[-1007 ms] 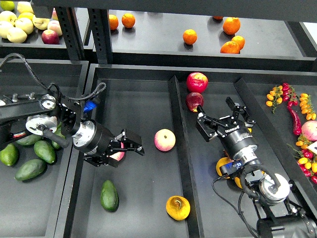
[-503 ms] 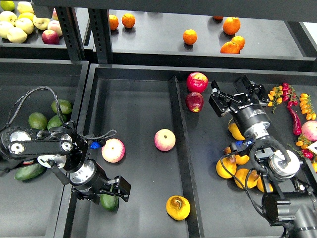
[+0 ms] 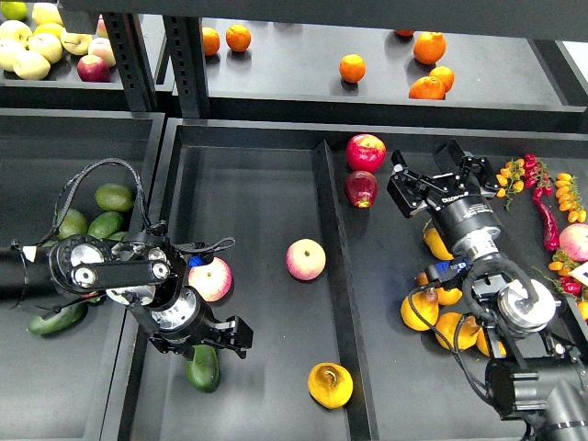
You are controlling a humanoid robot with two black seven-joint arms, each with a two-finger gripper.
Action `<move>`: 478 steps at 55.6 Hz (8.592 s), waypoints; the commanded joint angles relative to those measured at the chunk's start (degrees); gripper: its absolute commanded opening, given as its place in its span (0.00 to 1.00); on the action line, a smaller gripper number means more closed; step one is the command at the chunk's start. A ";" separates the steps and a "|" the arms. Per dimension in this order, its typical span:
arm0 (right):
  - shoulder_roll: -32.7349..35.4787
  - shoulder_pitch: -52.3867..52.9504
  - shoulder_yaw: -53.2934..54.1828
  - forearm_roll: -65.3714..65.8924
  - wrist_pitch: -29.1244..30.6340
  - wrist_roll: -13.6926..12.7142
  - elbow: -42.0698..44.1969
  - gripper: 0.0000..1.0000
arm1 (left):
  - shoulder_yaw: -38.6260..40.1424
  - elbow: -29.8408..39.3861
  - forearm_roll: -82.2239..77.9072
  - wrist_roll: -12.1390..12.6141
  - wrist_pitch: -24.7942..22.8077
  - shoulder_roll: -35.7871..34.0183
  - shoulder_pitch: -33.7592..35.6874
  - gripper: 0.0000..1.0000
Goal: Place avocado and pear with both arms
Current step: 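Lower the left gripper onto the loose dark green avocado and grasp it, then carry the avocado to the avocado pile and open the left gripper, then withdraw the left gripper up from the avocado pile, then lower the right gripper to the yellow pear lying nearest the robot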
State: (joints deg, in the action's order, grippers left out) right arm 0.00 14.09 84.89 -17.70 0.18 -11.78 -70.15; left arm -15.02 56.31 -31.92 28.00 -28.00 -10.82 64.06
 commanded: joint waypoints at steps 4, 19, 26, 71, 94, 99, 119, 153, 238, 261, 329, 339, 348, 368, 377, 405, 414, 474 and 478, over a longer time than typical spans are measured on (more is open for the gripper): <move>0.00 -0.12 0.10 -0.05 0.00 0.00 -0.17 1.00 | -0.28 -3.22 0.10 0.00 0.00 1.59 -1.13 0.99; 0.00 -0.29 0.10 -0.14 0.00 0.00 -0.34 1.00 | -1.24 -6.21 0.19 0.00 0.00 2.39 -1.39 0.99; 0.00 -0.38 0.10 -0.14 0.00 0.00 -0.34 1.00 | -1.24 -6.74 0.19 0.00 0.00 2.74 -1.83 0.99; 0.00 -0.91 0.10 -0.23 0.08 0.00 -0.52 1.00 | -0.28 -14.03 -0.25 0.00 0.00 6.43 -5.52 0.99; 0.00 -1.00 0.10 -0.31 0.08 0.00 -0.52 1.00 | -0.28 -14.65 -0.25 0.00 0.00 7.04 -6.84 0.99; 0.00 -1.17 0.10 -0.31 0.08 0.00 -0.52 1.00 | -0.19 -15.00 -0.17 0.00 0.00 7.04 -7.10 0.99; 0.00 -1.44 0.10 -0.31 0.35 0.00 -0.52 1.00 | 1.92 -16.58 -0.34 0.00 0.00 9.42 -7.46 0.80; 0.00 -2.23 0.01 -0.31 0.96 0.00 -0.52 1.00 | 5.61 -21.15 0.45 0.00 0.00 9.51 -8.60 0.21; 0.00 -5.22 -0.78 -0.40 0.96 -0.44 -1.31 1.00 | 18.88 -32.49 13.81 0.00 0.00 -18.54 -6.22 0.22; 0.00 -6.80 -0.78 -0.40 0.96 -0.52 -2.19 1.00 | 19.24 -40.92 13.81 0.00 0.00 -9.57 -8.78 0.25; 0.00 -8.12 -0.87 -0.40 2.10 -0.70 -2.54 1.00 | 19.15 -40.14 12.93 0.00 0.00 -8.77 -8.95 0.99; 0.00 -8.38 -1.31 -0.40 2.19 -0.70 -2.54 1.00 | 20.90 -38.73 13.55 0.00 0.00 -10.97 -4.82 0.99; 0.00 -8.64 -1.57 -0.40 2.19 -0.79 -2.45 1.00 | 26.44 -36.53 14.69 0.00 0.00 -13.26 -1.39 0.99; 0.00 -11.19 -3.68 -0.40 2.28 -2.63 -2.36 1.00 | 54.20 -34.78 29.54 0.00 0.00 -9.39 -2.97 0.99; 0.00 -11.28 -5.35 0.21 6.84 -6.23 -1.93 1.00 | 65.28 -31.27 33.58 0.00 0.00 -7.29 -7.89 0.99; 18.71 -10.49 -18.62 2.23 22.76 -16.22 0.62 1.00 | 94.47 -6.66 34.55 0.00 0.00 6.69 -35.66 0.99; 24.34 -10.49 -23.45 4.25 23.55 -16.22 1.41 1.00 | 95.87 -3.84 34.55 0.00 0.00 9.76 -41.73 0.99; 22.68 -3.90 -41.83 22.45 27.82 -16.22 11.96 1.00 | 98.43 6.36 34.55 0.00 0.00 10.82 -53.69 0.99; 21.89 -3.90 -42.18 22.45 27.82 -16.22 12.66 1.00 | 98.51 7.15 34.55 0.00 0.00 10.82 -54.39 0.99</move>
State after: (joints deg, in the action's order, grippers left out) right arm 23.38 10.30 43.00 4.75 28.00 -28.00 -58.75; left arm 83.49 62.55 2.63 28.00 -28.00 0.00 10.68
